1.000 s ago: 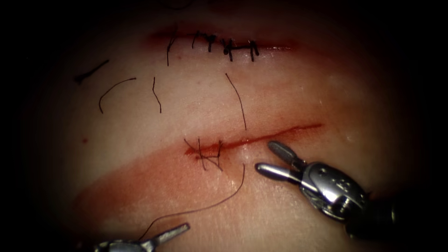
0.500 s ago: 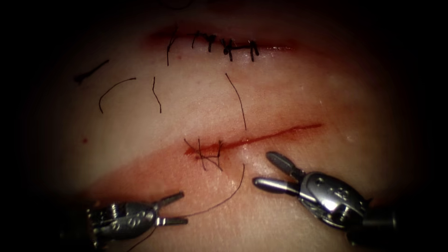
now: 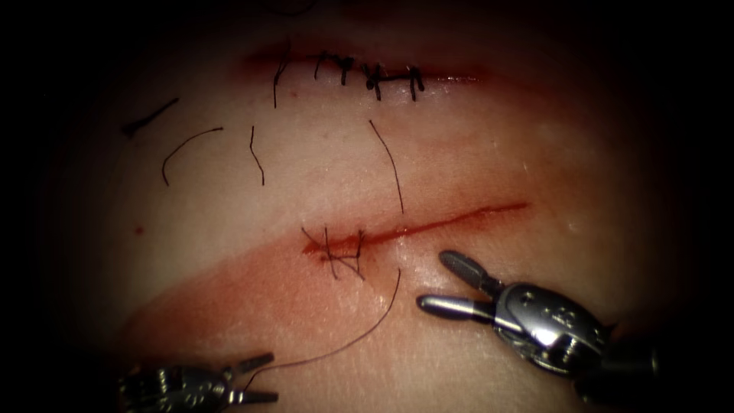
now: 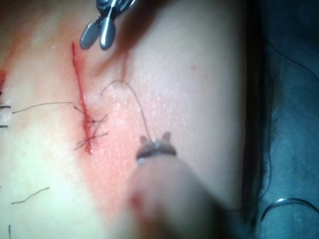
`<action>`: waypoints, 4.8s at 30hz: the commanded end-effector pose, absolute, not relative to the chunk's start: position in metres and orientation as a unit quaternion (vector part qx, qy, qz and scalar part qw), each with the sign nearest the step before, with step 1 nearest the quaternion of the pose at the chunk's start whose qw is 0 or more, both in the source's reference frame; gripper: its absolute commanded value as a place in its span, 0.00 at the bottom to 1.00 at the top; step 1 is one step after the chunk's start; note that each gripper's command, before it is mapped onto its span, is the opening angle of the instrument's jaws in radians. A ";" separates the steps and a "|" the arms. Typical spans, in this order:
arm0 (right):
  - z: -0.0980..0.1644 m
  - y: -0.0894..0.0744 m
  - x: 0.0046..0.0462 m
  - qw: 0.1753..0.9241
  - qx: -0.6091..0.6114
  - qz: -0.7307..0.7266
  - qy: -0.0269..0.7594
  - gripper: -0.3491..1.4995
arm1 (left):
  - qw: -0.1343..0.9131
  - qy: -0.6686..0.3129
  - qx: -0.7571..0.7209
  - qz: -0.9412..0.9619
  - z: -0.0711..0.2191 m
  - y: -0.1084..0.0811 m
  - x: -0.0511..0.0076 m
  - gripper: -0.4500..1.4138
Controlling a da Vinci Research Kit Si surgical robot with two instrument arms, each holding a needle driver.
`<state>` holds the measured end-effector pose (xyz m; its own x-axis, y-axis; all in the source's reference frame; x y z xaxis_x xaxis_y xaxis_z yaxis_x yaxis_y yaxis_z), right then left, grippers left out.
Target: Wound Closure
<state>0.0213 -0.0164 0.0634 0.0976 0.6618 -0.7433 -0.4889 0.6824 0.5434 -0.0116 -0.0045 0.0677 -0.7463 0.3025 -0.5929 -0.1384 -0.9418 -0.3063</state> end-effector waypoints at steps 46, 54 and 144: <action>0.071 -0.013 0.0295 0.808 0.148 0.243 0.515 0.65 | 0.089 -0.099 -0.385 0.913 0.064 0.002 -0.0147 0.00; 0.073 -0.013 0.0287 0.820 0.186 0.179 0.511 0.29 | 0.107 -0.082 -0.416 0.899 0.063 0.008 -0.0152 0.00; 0.070 -0.010 0.0273 0.823 0.011 0.274 0.497 0.00 | 0.130 -0.093 -0.400 0.902 0.069 0.005 -0.0205 0.37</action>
